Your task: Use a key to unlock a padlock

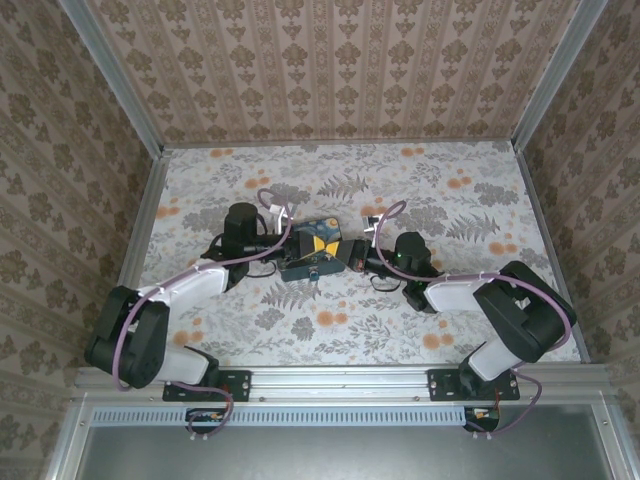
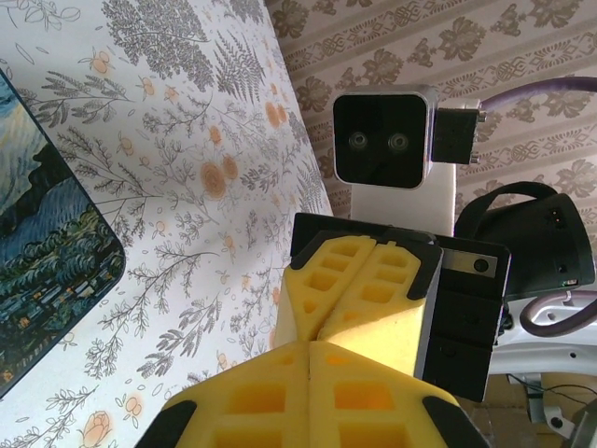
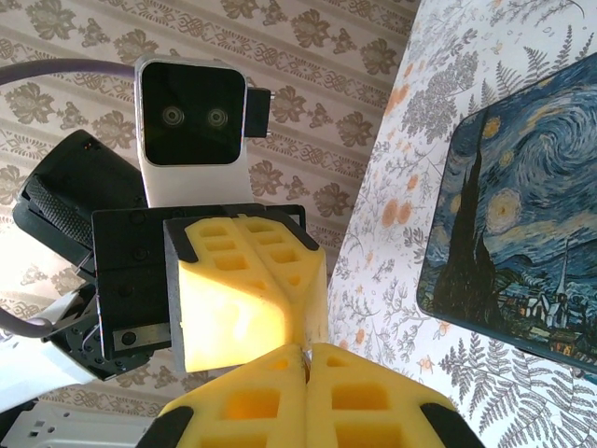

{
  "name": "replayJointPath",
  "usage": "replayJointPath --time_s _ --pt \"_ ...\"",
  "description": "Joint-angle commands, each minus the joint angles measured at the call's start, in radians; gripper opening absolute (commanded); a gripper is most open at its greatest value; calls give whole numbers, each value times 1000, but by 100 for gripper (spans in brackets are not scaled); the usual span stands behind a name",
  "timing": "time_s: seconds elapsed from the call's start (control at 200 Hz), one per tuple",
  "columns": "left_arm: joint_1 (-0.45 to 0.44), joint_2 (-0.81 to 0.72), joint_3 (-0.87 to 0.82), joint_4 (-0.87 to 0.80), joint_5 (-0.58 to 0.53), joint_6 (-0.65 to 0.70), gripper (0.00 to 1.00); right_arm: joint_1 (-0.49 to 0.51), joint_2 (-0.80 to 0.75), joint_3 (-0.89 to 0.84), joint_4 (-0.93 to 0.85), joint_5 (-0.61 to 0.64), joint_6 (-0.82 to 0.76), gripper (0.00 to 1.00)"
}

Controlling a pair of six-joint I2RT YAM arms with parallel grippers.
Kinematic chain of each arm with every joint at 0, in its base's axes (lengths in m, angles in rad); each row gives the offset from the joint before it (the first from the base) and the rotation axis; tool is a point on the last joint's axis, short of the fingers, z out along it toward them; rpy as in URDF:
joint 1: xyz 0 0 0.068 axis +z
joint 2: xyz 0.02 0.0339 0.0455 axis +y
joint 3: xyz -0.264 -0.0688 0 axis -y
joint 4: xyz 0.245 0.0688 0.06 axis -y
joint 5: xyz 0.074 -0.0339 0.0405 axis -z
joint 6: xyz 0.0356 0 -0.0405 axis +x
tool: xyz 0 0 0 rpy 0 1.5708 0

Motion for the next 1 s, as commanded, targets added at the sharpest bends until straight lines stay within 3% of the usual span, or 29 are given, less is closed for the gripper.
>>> replayJointPath --time_s 0.0,0.485,0.585,0.685,0.72,0.82,0.995 --pt "-1 18 43 9 9 33 0 30 10 37 40 -92 -8 0" --pt "9 53 64 33 -17 12 0 62 7 36 28 -104 -33 0" --pt "13 43 64 29 -29 13 0 60 -25 -3 -5 12 -41 0" --pt "26 -16 20 20 -90 8 36 62 -75 -52 -30 160 -35 0" --pt "59 -48 2 2 -113 11 44 63 -89 -65 -41 205 -32 0" --pt "72 -128 -41 -69 -160 41 59 64 -130 -94 -77 318 -23 0" --pt "65 -258 -131 -144 -221 72 71 68 -139 -115 -83 412 3 0"
